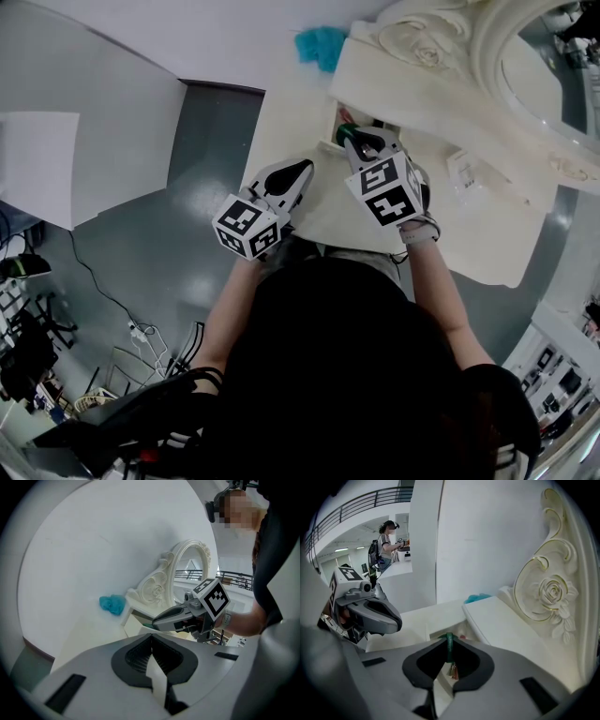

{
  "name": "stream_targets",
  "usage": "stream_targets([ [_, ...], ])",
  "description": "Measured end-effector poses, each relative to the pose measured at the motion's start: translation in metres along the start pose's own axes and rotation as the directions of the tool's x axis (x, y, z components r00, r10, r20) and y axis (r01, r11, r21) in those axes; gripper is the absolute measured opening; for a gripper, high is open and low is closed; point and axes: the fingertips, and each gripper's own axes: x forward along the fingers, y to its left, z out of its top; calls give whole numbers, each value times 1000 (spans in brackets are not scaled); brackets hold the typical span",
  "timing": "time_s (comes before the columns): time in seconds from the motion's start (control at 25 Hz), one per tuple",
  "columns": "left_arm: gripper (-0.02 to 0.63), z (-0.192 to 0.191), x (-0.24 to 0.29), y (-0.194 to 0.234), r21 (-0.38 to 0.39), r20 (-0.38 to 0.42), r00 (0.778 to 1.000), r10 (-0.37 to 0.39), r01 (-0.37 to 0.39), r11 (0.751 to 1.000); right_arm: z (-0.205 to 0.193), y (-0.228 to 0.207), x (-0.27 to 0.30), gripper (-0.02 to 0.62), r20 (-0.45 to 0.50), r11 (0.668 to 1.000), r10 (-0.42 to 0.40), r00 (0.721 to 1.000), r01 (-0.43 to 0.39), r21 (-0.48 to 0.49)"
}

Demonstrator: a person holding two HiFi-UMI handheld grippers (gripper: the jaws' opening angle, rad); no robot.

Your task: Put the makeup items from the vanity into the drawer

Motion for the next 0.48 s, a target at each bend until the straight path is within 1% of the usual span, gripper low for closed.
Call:
stream_targets([
  [0.12,15,-1,-2,-2,0,3,1000,2,-2,1000,1,0,0,26,7,1000,-8,1000,8,-4],
  [0.28,15,-4,-4,-4,-1,4,1000,6,-6,1000,1,0,1,31,22,1000,2,1000,-2,15],
  [0.48,15,-5,-7,-5,-4,6,1000,11,-11,1000,3,3,-1,74,39,999,17,999,-19,43],
])
